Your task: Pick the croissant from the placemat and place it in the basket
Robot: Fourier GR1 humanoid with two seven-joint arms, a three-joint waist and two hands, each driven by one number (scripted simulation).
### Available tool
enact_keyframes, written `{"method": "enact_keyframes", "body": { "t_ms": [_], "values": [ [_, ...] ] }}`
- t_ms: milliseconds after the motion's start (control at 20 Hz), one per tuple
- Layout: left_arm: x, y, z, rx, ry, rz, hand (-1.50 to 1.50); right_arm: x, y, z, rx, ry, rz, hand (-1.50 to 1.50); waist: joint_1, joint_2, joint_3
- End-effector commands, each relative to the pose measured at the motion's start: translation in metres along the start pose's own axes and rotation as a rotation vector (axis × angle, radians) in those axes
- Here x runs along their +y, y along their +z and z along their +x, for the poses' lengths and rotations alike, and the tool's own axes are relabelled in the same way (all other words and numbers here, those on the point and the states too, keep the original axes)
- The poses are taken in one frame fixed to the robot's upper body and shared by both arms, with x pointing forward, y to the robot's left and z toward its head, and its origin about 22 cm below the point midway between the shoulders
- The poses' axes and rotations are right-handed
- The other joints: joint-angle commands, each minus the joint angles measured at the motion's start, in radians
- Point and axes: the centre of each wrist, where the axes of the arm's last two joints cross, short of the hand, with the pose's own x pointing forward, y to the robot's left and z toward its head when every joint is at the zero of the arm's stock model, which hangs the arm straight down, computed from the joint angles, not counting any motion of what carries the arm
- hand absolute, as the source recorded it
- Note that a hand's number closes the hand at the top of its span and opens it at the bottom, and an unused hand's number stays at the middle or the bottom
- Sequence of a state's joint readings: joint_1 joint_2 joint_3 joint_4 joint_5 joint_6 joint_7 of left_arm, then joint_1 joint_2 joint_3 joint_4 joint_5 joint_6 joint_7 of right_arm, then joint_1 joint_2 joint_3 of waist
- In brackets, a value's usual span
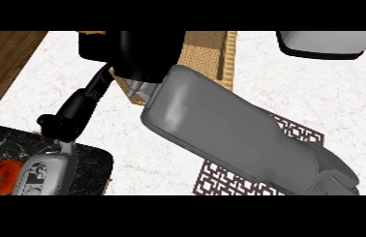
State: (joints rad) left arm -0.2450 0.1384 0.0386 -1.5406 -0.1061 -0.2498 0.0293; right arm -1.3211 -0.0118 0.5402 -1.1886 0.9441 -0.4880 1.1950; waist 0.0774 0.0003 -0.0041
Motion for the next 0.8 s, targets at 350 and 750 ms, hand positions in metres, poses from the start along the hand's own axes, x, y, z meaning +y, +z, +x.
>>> {"method": "enact_keyframes", "body": {
  "t_ms": [350,750],
  "values": [
    [0.005,-0.005,0.006,-0.016,0.004,0.015,0.00,0.026,-0.029,-0.013,0.295,-0.014,-0.026,1.50,-0.022,0.006,0.002],
    [-0.003,0.023,0.006,-0.012,0.012,0.025,0.00,0.055,-0.028,-0.073,0.291,-0.009,-0.051,1.50,-0.042,0.000,0.003]
  ]
}}
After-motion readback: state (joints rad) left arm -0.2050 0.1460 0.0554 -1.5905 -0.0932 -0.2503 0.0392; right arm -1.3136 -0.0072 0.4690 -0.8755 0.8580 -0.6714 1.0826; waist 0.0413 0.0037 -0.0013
